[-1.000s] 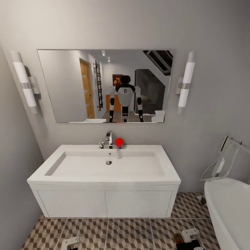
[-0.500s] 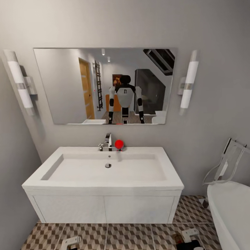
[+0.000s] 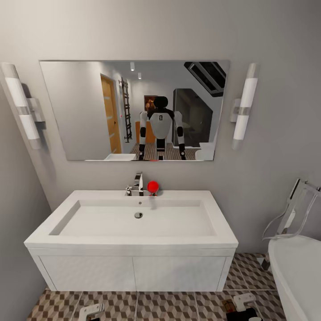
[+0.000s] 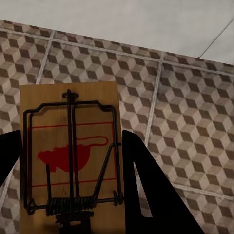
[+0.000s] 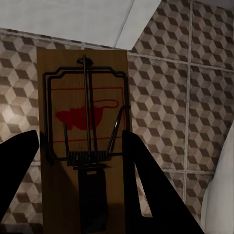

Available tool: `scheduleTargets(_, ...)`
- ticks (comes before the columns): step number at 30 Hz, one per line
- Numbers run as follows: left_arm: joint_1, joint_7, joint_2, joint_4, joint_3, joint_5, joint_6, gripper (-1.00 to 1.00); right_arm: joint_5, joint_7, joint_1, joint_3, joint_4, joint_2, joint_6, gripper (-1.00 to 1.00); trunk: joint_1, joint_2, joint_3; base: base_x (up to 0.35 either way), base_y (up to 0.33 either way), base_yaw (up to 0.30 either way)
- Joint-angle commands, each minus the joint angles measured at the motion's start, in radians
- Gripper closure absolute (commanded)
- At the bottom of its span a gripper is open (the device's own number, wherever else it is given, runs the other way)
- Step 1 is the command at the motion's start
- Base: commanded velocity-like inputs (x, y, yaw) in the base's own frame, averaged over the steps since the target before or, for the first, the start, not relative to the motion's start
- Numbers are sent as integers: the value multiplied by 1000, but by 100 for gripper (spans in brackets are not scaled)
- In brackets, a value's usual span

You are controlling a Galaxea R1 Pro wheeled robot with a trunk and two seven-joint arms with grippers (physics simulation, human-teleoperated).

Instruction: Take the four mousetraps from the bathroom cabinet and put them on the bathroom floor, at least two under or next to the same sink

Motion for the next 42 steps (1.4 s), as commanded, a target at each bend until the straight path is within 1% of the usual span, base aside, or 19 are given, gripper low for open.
scheduleTargets(1, 0, 3, 0, 0, 0, -4, 0, 100, 0, 0, 0, 0, 0, 0, 0, 100, 0, 0, 0, 2, 0, 0)
scheduleTargets(4, 0, 3, 0, -1, 0, -4, 0, 100, 0, 0, 0, 0, 0, 0, 0, 100, 0, 0, 0, 1, 0, 0)
scheduleTargets(42, 0, 4, -2, -1, 0, -4, -1, 100, 0, 0, 0, -1, 0, 0, -1, 100, 146, -266, -119, 0, 0, 0)
